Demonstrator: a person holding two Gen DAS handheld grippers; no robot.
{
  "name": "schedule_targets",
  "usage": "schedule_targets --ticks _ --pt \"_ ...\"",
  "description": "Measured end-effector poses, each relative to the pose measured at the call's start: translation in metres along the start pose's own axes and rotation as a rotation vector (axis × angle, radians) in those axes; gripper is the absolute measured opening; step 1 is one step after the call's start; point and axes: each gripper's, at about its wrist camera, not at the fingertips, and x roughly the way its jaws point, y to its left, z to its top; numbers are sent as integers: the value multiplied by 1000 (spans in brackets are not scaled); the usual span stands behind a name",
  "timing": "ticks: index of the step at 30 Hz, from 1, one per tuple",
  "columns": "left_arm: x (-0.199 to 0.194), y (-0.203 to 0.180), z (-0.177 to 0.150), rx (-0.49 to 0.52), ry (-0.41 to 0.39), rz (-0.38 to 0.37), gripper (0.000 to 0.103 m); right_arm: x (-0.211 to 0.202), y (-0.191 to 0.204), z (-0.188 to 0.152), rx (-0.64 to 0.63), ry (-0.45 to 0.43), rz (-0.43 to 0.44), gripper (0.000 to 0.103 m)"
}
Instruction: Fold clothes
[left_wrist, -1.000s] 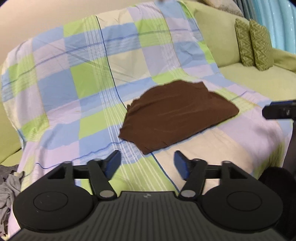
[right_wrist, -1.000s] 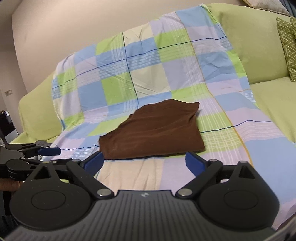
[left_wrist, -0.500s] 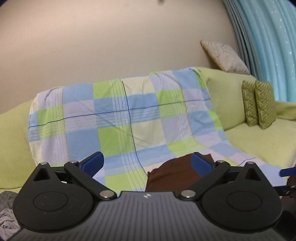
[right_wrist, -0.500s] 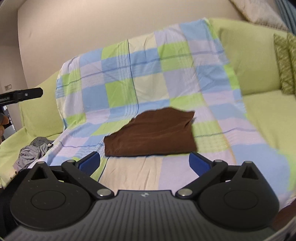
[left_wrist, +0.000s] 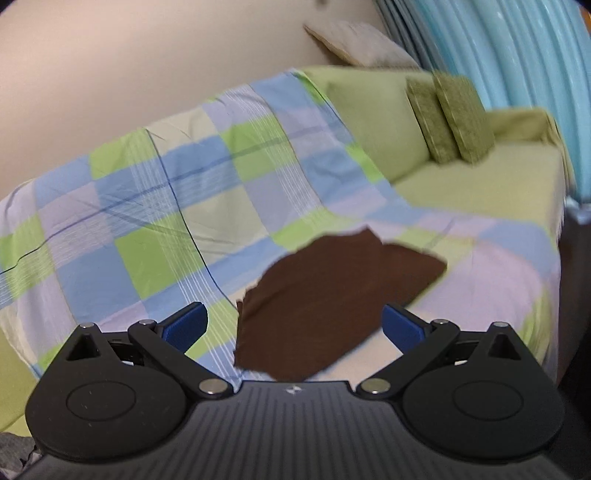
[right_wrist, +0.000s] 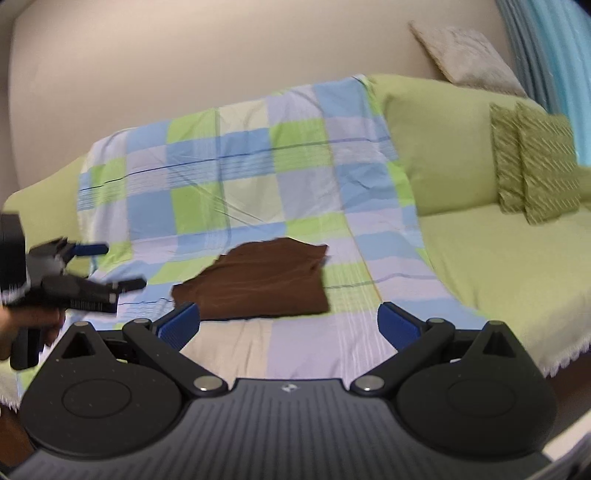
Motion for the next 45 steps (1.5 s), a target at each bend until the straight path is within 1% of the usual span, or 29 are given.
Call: schedule_targets --ticks 3,5,8,10,14,18,22,26,30,32,35,38,39,40,42,43,44,45 --pt "4 2 -14 -11 29 -15 102 12 0 -4 11 18 5 101" --pt "3 4 -22 -5 45 -4 102 21 1 -8 25 34 12 101" --pt "3 8 -28 -29 72 -7 102 30 3 -14 34 49 30 101" --pt "1 9 -29 -35 75 -2 102 37 2 -17 41 61 44 101" --pt "2 9 -28 -37 87 3 102 46 0 -17 44 71 59 101" --pt "7 11 -24 -17 90 5 102 53 -3 -15 56 56 65 102" --pt "20 17 -12 -5 76 -23 102 66 -5 -13 84 49 63 101" --pt "38 21 -1 9 71 -49 102 80 -7 -12 116 44 88 101" --pt "69 17 25 85 28 -112 102 99 -11 -7 115 49 87 101" --pt "84 18 37 120 14 -154 101 108 -14 -5 117 50 82 101" --pt "123 14 61 198 -2 -239 101 124 -23 -1 131 48 66 100" --pt "164 12 83 266 -4 -317 100 143 -33 3 134 58 64 95" --pt "179 11 89 285 4 -348 99 154 -37 4 132 66 64 92" --pt "195 10 94 304 14 -376 97 163 -42 6 130 72 64 86" --pt "225 4 100 339 40 -422 86 178 -50 7 128 77 61 79" --pt "239 2 105 363 59 -445 70 187 -55 8 129 80 60 74" --pt "252 -1 109 390 74 -461 65 198 -60 9 131 85 60 71" --pt "263 -5 111 414 81 -478 64 208 -65 10 133 89 61 64"
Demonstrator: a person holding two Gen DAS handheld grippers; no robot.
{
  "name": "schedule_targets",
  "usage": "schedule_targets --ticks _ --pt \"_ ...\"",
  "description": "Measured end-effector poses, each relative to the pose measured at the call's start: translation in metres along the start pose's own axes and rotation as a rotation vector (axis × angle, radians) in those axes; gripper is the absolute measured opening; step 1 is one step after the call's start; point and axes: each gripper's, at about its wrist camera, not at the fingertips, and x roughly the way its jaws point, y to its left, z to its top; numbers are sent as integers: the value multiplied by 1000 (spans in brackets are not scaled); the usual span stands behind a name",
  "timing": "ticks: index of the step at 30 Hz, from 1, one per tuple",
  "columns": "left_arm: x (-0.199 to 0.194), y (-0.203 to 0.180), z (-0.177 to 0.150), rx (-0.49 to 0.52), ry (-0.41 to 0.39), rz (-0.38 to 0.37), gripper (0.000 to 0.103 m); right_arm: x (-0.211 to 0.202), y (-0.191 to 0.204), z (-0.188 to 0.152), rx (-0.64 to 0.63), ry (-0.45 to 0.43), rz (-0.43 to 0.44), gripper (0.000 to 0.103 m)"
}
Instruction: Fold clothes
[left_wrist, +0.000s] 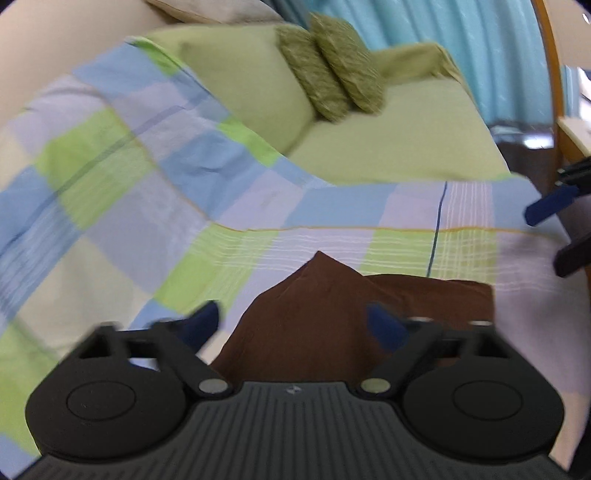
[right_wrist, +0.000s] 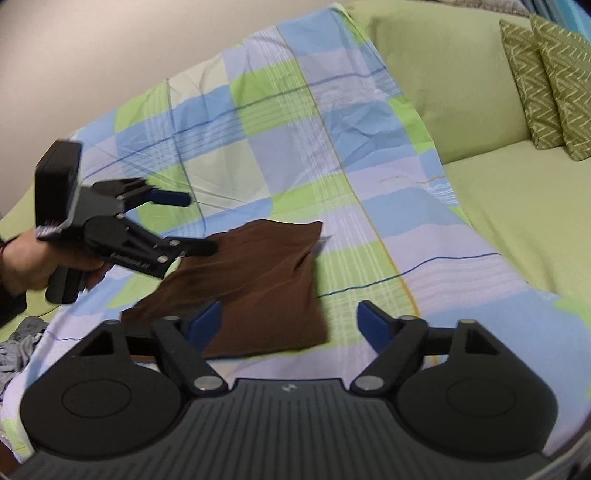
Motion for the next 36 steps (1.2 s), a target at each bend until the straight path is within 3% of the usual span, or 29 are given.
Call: schedule_targets --ticks 4,6,7,10,18,21,23,25,29,31,36 --pt "38 11 5 41 59 -58 58 33 -17 4 7 25 8 63" --pt "47 16 -1 48 89 -75 34 43 -20 3 12 31 12 63" --pt "47 15 -3 60 88 -51 16 48 -22 2 15 33 14 63" --pt "34 20 -8 33 49 -58 0 60 -26 -1 35 38 19 63" --pt "35 43 -21 -48 49 -31 0 77 -13 -7 45 7 49 64" --pt "33 50 -24 -94 30 -14 22 76 -6 -10 33 3 50 66" --pt "23 59 -27 -130 7 -4 42 71 1 -12 9 -8 43 66" --pt "8 69 -34 -131 -17 13 42 66 6 -14 -6 -12 47 66" --pt "-12 71 -55 -58 12 -34 41 62 16 -20 -29 -8 56 66" --pt "-15 65 -68 -14 61 -44 41 64 20 -22 -31 -4 55 71" --pt "-7 61 -82 16 73 -31 40 68 26 -22 -40 -3 34 72"
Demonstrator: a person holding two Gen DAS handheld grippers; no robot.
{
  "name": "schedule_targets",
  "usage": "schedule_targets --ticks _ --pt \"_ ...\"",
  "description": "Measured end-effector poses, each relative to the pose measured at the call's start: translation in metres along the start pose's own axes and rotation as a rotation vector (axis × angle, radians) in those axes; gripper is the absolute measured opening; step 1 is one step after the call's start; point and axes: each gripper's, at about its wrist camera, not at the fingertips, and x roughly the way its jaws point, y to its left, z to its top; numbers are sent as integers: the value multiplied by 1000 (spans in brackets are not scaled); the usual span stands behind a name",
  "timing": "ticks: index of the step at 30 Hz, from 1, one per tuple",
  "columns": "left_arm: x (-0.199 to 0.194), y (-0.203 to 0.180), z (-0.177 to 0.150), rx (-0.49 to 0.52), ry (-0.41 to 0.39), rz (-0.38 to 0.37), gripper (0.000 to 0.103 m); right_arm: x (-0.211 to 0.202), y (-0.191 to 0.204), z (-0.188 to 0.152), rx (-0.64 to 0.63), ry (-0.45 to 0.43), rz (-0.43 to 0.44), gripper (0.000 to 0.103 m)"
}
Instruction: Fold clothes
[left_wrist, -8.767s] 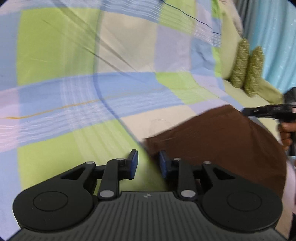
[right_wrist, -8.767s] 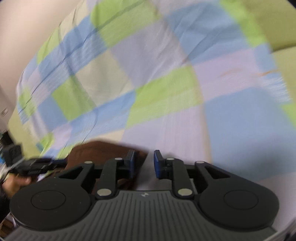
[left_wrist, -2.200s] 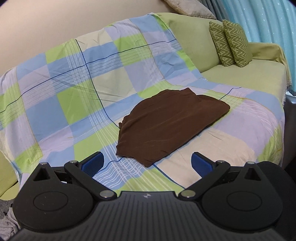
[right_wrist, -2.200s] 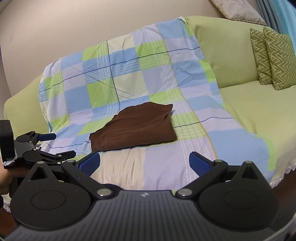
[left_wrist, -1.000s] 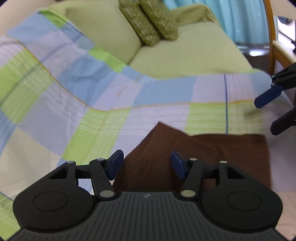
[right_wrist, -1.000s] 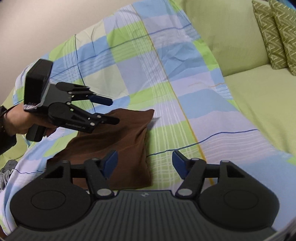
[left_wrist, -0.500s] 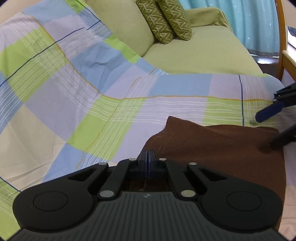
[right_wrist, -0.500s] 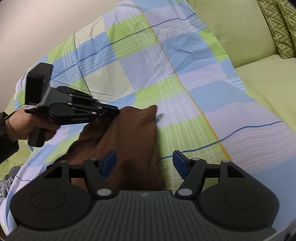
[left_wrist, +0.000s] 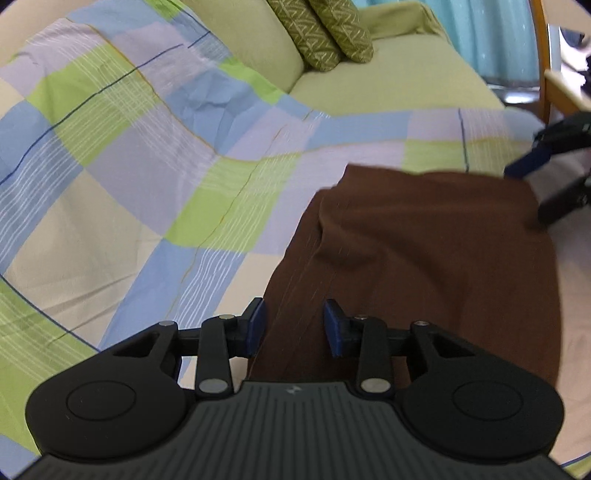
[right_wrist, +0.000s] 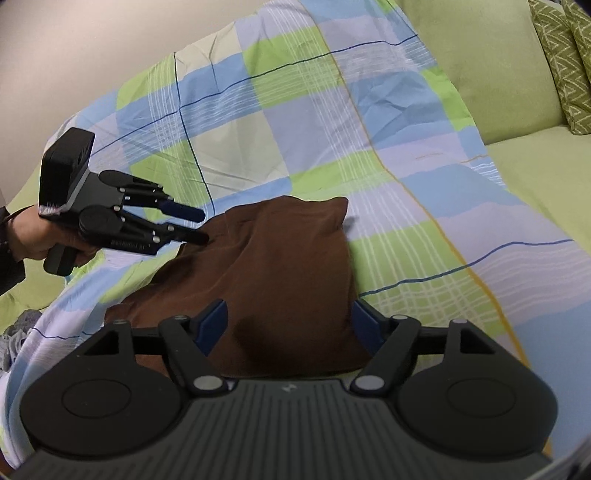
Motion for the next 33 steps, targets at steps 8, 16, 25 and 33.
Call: schedule_targets --ticks 8,16,25,33 --pt "-3 11 -4 -96 -37 86 0 -2 9 -1 -47 11 -25 72" --pt "-16 28 -19 -183 -81 79 4 1 12 -3 -62 21 -40 74" --pt "-12 16 -29 -108 -24 4 3 5 14 -4 -62 33 -41 78" --pt "-14 22 -44 -154 18 51 3 7 14 -5 -68 45 -47 79"
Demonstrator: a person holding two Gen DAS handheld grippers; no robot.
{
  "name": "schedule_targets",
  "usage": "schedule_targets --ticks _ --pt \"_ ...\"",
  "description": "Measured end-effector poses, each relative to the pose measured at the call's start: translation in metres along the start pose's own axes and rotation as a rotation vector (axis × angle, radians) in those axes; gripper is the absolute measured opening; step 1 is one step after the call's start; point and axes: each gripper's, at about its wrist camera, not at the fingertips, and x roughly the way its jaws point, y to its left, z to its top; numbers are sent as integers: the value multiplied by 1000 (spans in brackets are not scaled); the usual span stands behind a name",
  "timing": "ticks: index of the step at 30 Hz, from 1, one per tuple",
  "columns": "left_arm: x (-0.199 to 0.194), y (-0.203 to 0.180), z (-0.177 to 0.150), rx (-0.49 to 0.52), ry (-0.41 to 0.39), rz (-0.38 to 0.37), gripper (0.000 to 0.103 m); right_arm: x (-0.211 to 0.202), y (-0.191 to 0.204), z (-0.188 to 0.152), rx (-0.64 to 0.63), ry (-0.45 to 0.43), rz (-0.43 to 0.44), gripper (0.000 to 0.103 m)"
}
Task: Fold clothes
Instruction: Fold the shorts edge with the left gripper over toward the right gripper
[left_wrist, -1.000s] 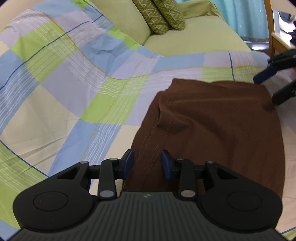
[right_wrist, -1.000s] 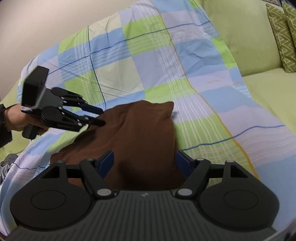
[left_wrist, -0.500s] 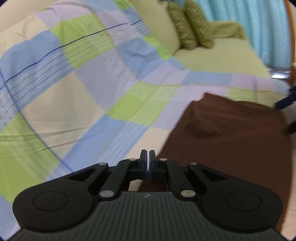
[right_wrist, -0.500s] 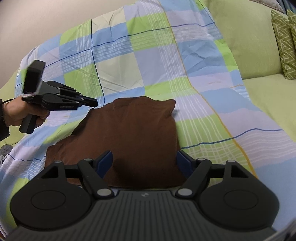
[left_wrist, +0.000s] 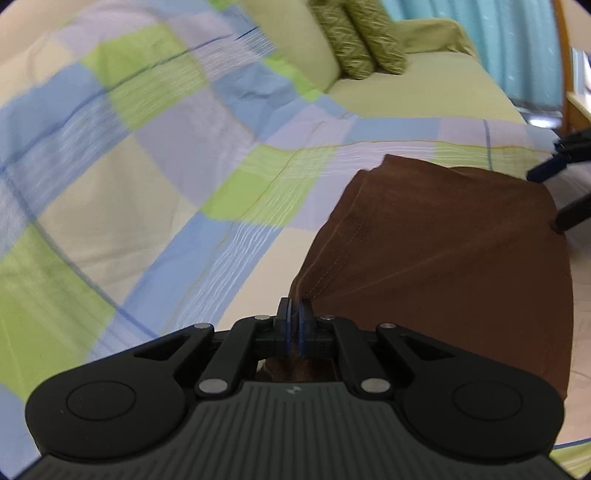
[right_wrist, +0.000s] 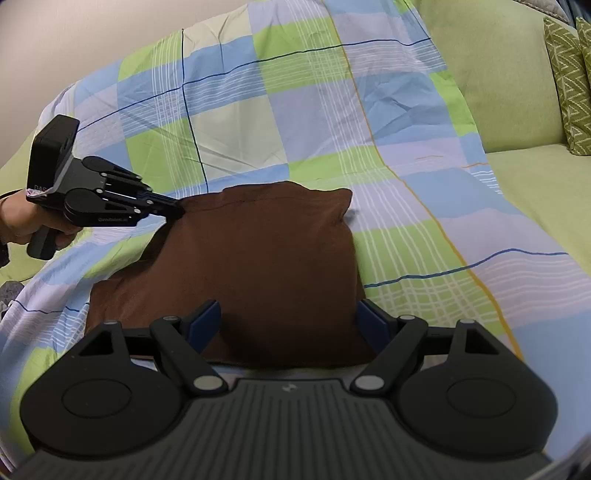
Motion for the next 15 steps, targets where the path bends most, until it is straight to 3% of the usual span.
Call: schedule_targets --ticks 2,4,7,9,11,15 --pt "9 1 -5 -20 41 -17 5 1 1 0 -6 4 -3 79" --pt "3 0 1 -23 12 17 13 -1 1 1 -9 2 -2 79" --pt "-10 -4 15 -17 -57 74 14 -6 -2 1 -5 -11 -8 79" --pt "-17 -7 29 -20 -123 52 14 -9 -4 1 0 -30 -17 79" --pt "-15 -23 43 21 -148 -31 14 -9 -5 2 3 -44 -13 79" --pt "16 -49 51 102 -88 -80 13 0 -1 3 -41 -29 41 79"
